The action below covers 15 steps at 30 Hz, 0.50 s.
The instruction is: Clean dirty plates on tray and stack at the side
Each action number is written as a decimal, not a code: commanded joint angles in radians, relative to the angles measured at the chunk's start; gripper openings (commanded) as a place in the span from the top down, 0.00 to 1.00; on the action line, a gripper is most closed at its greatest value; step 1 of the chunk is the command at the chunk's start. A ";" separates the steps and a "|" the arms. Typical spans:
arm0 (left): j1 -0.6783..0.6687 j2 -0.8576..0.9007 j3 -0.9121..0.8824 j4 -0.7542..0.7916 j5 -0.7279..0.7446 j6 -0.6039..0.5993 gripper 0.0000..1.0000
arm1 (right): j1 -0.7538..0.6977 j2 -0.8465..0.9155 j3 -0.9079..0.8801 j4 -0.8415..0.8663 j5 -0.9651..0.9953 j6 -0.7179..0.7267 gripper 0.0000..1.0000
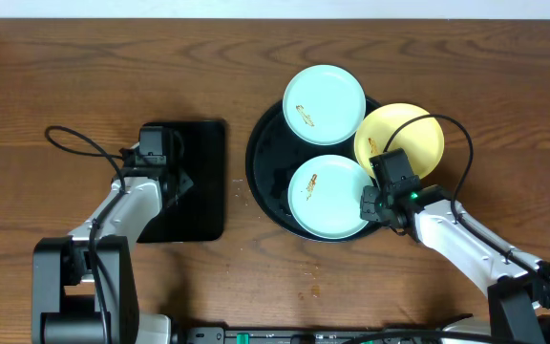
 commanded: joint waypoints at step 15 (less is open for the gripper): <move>0.003 -0.362 0.013 -0.051 0.085 0.085 0.93 | 0.008 0.006 -0.005 0.000 0.017 -0.008 0.83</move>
